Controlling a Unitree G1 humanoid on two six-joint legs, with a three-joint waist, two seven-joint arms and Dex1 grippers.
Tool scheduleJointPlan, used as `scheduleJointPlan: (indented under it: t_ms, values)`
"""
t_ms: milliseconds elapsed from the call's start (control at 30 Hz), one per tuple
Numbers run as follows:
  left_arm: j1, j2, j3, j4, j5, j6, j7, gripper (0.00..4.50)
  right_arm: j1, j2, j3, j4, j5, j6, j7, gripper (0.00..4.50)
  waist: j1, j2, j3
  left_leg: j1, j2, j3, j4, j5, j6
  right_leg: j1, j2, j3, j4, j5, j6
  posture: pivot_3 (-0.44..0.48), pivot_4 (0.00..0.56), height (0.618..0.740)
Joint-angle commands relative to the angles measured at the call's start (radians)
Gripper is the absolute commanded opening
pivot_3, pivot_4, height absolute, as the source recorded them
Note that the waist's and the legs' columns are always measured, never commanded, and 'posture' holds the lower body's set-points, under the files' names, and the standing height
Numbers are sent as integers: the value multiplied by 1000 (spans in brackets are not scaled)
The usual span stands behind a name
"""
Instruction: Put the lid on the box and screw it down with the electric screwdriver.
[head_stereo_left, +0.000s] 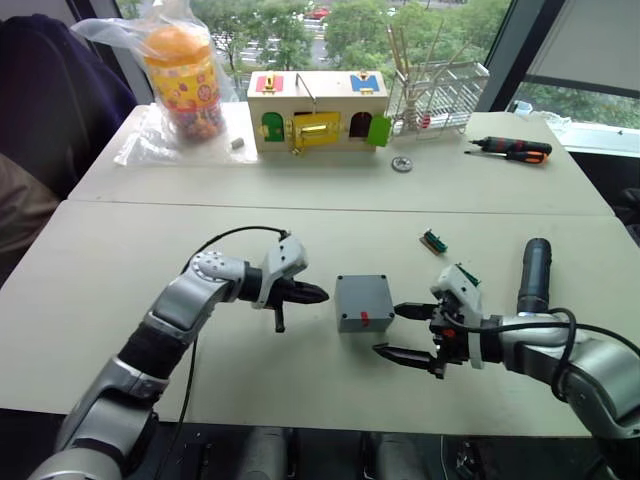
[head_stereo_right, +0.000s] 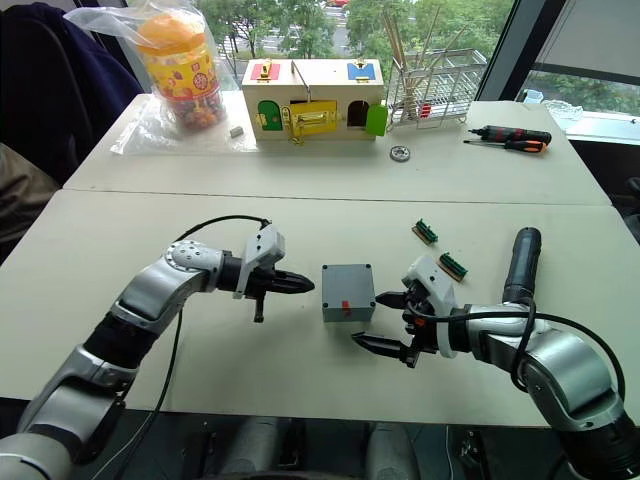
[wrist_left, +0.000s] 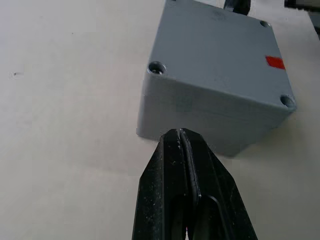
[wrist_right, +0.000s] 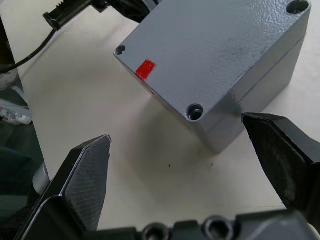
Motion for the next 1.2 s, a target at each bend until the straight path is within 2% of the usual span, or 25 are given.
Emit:
scheduleJointPlan:
  t_ms: [33, 133, 233, 467, 600, 733, 867, 1033, 1200]
  values:
    - [-55, -70, 39, 46, 0, -49, 36, 0, -27, 46, 22, -54, 23, 9, -29, 4477, 0, 0, 0, 0, 0, 0, 0, 0, 0, 0, 0, 0, 0, 0, 0, 0, 150, 706]
    - [-87, -118, 56, 110, 18, -82, 66, 0, -44, 72, 32, -78, 34, 34, -52, 4477, -1, 0, 0, 0, 0, 0, 0, 0, 0, 0, 0, 0, 0, 0, 0, 0, 150, 706]
    - [-111, -132, 58, 172, 62, -129, 85, 0, -52, 49, 33, -105, 20, 54, -58, 4477, 1, 0, 0, 0, 0, 0, 0, 0, 0, 0, 0, 0, 0, 0, 0, 0, 150, 706]
    - [-89, -61, 69, 154, 120, -149, 90, 0, -75, -87, -38, -104, 21, 76, -10, 4477, -1, -1, 1, 0, 0, 0, 0, -1, 1, -1, 0, 0, 0, 0, 0, 0, 150, 706]
    - [-22, 5, 80, 14, 95, -78, 76, 0, -119, -152, 14, -6, -82, -13, 32, 4477, -3, -2, 1, 0, 0, 0, 0, -1, 1, -1, 0, 0, 0, 0, 0, 0, 150, 706]
    - [28, 27, 53, -95, 65, 4, 44, 0, -177, -93, 104, 126, -186, -140, 44, 4477, 1, -2, 1, 0, 0, 0, 1, -1, 1, -1, 0, 0, 0, 0, 0, 0, 150, 706]
    - [37, 6, 44, -94, 78, 16, 59, 0, -202, -55, 163, 182, -218, -193, 99, 4477, 0, -2, 1, 0, 0, 1, 1, -1, 1, 0, 0, 0, 0, 0, 0, 0, 150, 706]
    - [30, -22, 27, -85, 90, 15, 60, 0, -197, -33, 179, 162, -194, -174, 146, 4477, -1, -2, 1, 0, 0, 1, 1, -1, 1, 0, 0, 0, 1, 0, 0, 0, 150, 706]
    - [24, -32, 22, -74, 97, 6, 59, 0, -181, -14, 158, 108, -172, -108, 124, 4477, 0, -2, 1, 0, 1, 0, 2, -1, 1, 0, 0, 0, 1, 0, 0, 0, 150, 706]
